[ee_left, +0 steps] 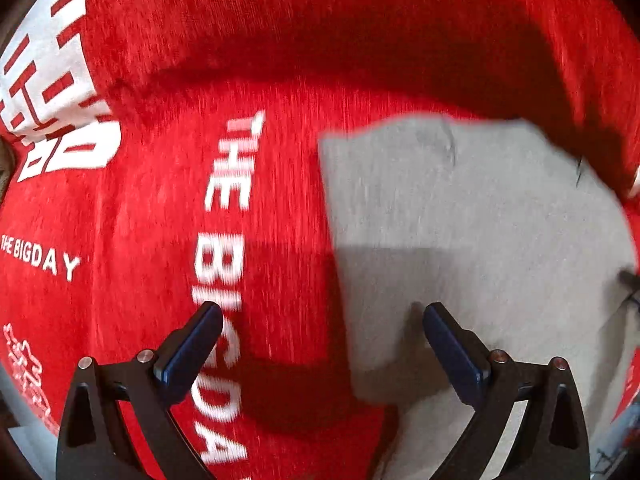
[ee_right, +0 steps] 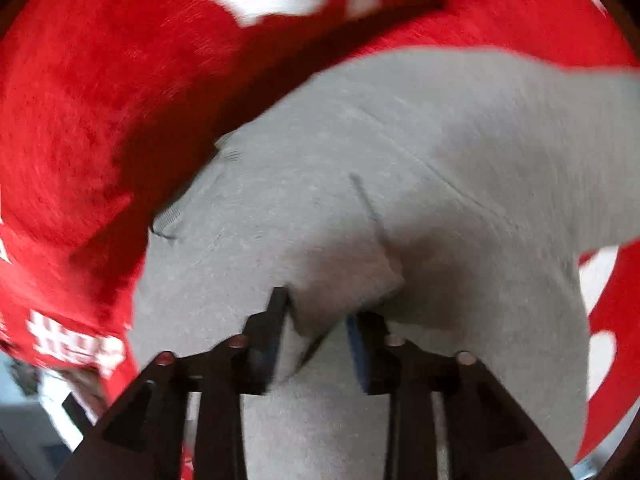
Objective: Fold small clothes
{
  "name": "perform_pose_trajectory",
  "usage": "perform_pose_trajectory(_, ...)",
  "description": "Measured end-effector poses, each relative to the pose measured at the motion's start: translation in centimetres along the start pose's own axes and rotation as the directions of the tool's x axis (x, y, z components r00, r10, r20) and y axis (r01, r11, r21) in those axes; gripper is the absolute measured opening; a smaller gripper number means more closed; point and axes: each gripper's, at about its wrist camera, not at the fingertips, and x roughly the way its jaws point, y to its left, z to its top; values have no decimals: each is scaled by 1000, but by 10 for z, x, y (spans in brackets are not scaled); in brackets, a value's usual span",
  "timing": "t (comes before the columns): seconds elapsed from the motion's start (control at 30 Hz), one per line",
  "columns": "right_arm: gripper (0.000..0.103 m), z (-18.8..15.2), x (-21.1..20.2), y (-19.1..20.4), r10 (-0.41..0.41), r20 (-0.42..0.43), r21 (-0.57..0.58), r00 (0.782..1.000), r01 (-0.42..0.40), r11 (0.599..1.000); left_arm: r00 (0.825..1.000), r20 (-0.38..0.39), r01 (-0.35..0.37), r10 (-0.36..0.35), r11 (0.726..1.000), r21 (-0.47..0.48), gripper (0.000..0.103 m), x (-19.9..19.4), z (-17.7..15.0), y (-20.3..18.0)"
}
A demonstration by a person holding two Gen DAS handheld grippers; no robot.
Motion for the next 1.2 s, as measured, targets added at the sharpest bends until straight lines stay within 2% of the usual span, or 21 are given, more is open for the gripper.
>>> perform_pose_trajectory(0.03, 51, -2, 0, -2, 16, 1, 6, 1000, -16, 1000, 1000, 13, 11, -11, 1000, -12, 101, -2, 7, 2)
perform_pose_trajectory(0.1, 53, -1, 0, -5, 55, 6, 21, 998, -56, 998, 999, 21, 28, -27, 999, -31, 101, 1, 25, 5)
perform_pose_trajectory(0.2, 53, 4, 2, -5, 75, 5, 36, 997, -75, 997, 997, -46, 61, -63, 997, -51, 100, 24, 49, 3)
perform_pose_trajectory(0.23, 53, 4, 3, -2, 74, 6, 40, 997, -74, 996, 995, -67, 65, -68, 997, -53, 94, 30, 53, 2)
perform_pose_trajectory(0.27, 53, 4, 4, -1, 72, 9, 43, 997, -72, 996, 994, -87, 66, -70, 997, -51, 71, 35, 56, -1)
perform_pose_trajectory(0.3, 53, 6, 7, 1, 60, 7, 46, 998, -60, 997, 989, -118, 81, -86, 996, -47, 61, 41, 59, -4)
perform_pose_trajectory(0.33, 45, 8, 10, 4, 49, -1, 41, 999, -49, 998, 989, -110, 94, -99, 994, -51, 47, 40, 61, -6)
perform_pose_trajectory(0.37, 7, 8, 11, 6, 37, -4, 25, 999, -37, 999, 988, -90, 124, -128, 991, -53, 10, 37, 63, -7)
perform_pose_trajectory(0.4, 7, 10, 12, 12, 18, -11, -6, 1000, -18, 1000, 984, -80, 156, -161, 986, -62, 10, 32, 65, -7)
perform_pose_trajectory(0.43, 7, 12, 11, 21, 8, -8, -51, 1000, -8, 999, 984, -69, 160, -165, 984, -72, 10, 29, 66, -6)
perform_pose_trajectory(0.5, 7, 15, 2, 42, 36, 30, -164, 999, -31, 986, 979, -33, 196, -200, 976, -99, 10, 21, 67, 5)
perform_pose_trajectory(0.57, 7, 20, -4, 54, 48, 51, -232, 998, -35, 972, 978, -36, 199, -204, 973, -118, 10, 23, 65, 16)
perform_pose_trajectory(0.63, 7, 26, 1, 48, 23, 52, -219, 998, -11, 976, 981, -54, 181, -188, 976, -125, 10, 29, 63, 22)
perform_pose_trajectory(0.77, 7, 22, 11, 9, -34, 12, -90, 999, 35, 995, 988, -54, 137, -144, 984, -113, 10, 34, 63, 20)
perform_pose_trajectory(0.83, 5, 16, 9, -9, -2, 13, -29, 1000, 3, 1000, 996, -29, 79, -82, 992, -99, 10, 26, 67, 21)
perform_pose_trajectory(0.93, 10, 14, -3, -17, -62, 23, -20, 998, 62, 998, 1000, -3, 12, -12, 998, -60, 10, 8, 66, 27)
perform_pose_trajectory(0.97, 11, 13, -10, -17, -114, 30, -28, 993, 115, 993, 1000, 1, 13, -13, 999, -45, 10, 2, 64, 28)
perform_pose_trajectory(1.03, 12, 11, -19, -15, -145, 40, -42, 989, 146, 988, 1000, 0, 28, -28, 1000, -3, 10, -13, 56, 27)
perform_pose_trajectory(1.13, 12, 7, -32, -5, -147, 68, -92, 987, 153, 984, 998, -6, 68, -68, 997, 45, 10, -32, 42, 16)
perform_pose_trajectory(1.2, 12, 4, -38, 5, -121, 80, -142, 989, 132, 981, 992, -20, 122, -121, 990, 66, 10, -38, 25, -1)
